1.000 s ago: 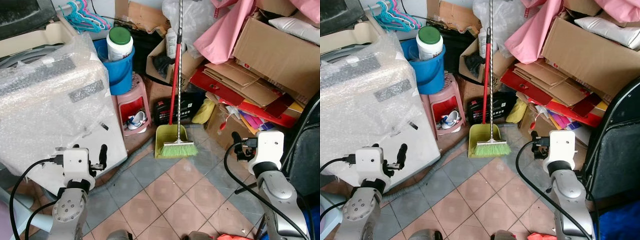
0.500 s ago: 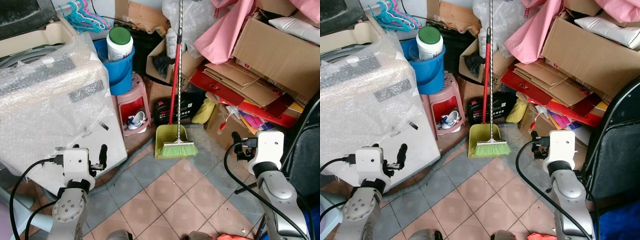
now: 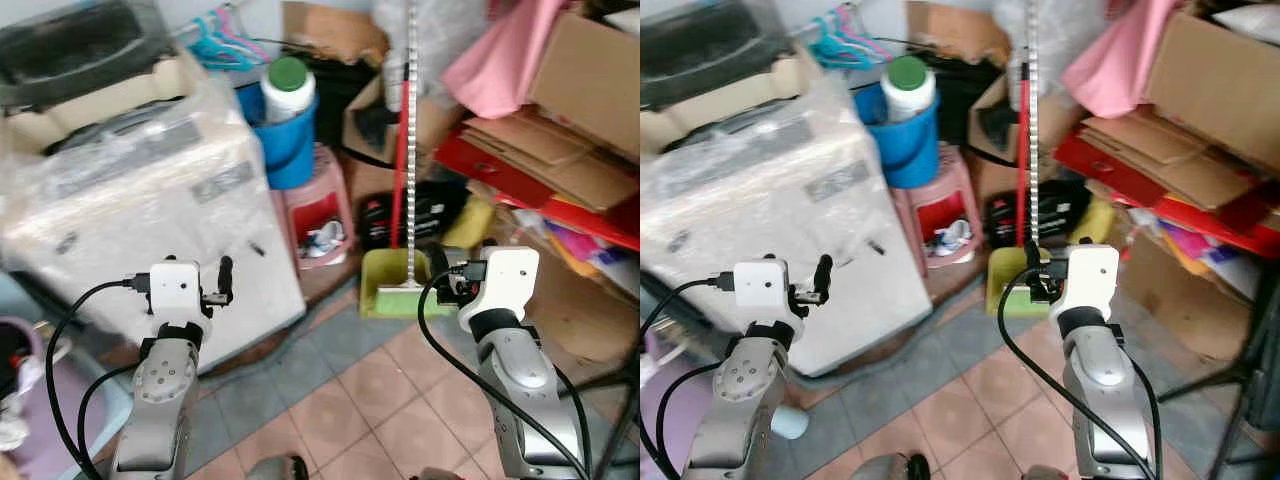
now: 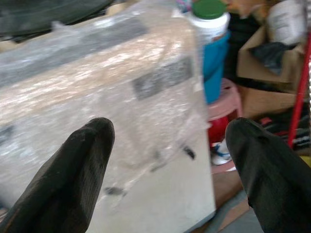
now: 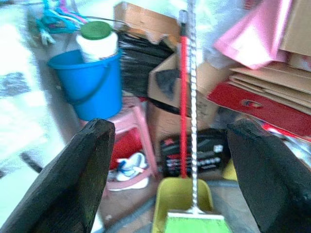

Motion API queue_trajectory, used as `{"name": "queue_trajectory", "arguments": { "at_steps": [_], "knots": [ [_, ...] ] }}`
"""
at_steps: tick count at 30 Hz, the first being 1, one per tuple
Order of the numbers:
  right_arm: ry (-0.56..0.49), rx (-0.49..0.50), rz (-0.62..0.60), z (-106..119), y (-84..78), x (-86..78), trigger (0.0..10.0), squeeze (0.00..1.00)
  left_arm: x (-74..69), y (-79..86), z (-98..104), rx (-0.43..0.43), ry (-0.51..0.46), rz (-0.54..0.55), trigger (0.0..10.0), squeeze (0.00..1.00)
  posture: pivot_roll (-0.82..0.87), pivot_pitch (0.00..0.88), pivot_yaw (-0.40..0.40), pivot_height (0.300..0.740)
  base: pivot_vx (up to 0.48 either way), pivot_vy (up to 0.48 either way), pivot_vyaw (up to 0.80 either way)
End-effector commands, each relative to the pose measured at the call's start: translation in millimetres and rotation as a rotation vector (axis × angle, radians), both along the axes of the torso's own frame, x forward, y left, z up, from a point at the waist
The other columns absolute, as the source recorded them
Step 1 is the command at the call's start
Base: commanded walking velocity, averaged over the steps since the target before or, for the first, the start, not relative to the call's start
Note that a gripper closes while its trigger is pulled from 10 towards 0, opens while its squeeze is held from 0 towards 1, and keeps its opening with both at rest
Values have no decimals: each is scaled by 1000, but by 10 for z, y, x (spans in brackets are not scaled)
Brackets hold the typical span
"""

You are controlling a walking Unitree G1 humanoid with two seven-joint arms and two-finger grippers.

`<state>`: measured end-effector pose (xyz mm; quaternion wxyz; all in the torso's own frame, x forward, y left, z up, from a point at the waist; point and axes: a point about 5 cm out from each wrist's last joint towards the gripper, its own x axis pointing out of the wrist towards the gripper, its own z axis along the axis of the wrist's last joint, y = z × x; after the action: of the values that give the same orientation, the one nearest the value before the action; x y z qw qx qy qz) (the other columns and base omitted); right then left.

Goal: Clothes washing

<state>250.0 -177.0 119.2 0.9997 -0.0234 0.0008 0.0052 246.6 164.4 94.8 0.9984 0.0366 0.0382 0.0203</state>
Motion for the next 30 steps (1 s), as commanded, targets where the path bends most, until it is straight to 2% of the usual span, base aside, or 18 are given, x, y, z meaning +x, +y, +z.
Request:
{"name": "queue_trajectory", "arguments": {
  "at_steps": [1, 7, 13, 19, 25, 30],
  "knots": [
    [-41, 9, 14, 107, 41, 19, 10000, 0, 17, 60, 51, 3, -8, 23, 10000, 0, -121, 0, 185, 740, 0, 0, 800],
    [-18, 26, 37, 55, 110, 14, 10000, 0, -30, 48, -15, -1, 31, 33, 10000, 0, -107, 0, 160, 740, 0, 365, 800],
    [-20, 39, 46, 64, 139, 52, 10000, 0, -10, 51, -20, -12, 36, 44, 10000, 0, -102, 0, 150, 740, 0, 480, 800],
    [1, 76, 72, 35, 170, 64, 10000, 0, -11, 49, -9, -38, 34, 95, 10000, 0, -68, 0, 105, 740, 0, 480, 164],
    [19, 50, 148, -7, 296, 88, 10000, 0, -141, 109, -46, -19, 26, 162, 10000, 0, -26, 0, 70, 740, 0, 0, 98],
    [-9, 44, 159, 42, 300, 156, 10000, 0, -135, 154, -18, -11, 13, 185, 10000, 0, -28, 0, 84, 740, 0, 0, 758]
  ]
}}
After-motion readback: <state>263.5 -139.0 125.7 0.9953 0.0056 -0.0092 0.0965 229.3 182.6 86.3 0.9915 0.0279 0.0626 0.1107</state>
